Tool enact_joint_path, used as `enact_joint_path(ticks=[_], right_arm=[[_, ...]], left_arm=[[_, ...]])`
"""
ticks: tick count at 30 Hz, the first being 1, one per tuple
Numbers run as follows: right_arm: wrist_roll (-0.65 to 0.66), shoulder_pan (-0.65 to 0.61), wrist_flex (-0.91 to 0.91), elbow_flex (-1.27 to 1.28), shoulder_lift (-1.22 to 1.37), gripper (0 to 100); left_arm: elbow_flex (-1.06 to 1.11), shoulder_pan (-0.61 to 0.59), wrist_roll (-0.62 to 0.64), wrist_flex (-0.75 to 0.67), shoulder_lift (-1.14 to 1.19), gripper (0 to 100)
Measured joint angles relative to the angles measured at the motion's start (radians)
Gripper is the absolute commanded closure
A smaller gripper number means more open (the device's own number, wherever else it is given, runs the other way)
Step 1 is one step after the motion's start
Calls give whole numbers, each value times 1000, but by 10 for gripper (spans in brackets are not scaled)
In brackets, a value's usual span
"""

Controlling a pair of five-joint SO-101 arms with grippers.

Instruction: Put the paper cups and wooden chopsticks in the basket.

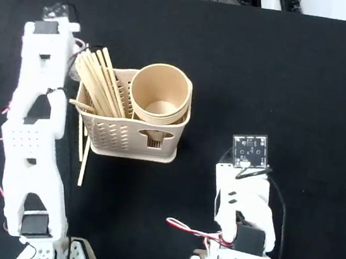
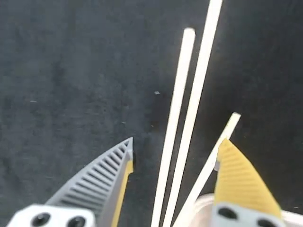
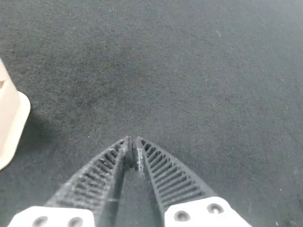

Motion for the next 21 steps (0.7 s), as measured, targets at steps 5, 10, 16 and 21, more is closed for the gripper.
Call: enact_joint_path(ticks=[5,10,16,21], right_arm=[[0,0,0,0,0,972],[0,0,0,0,0,972],[0,0,0,0,0,972],[0,0,0,0,0,972]], left_arm=[[-87,-25,0,11,130,871],[-218,-41,2,15,224,959],[-367,-44,-2,141,272,971],[-446,-78,-2,210,285,971]])
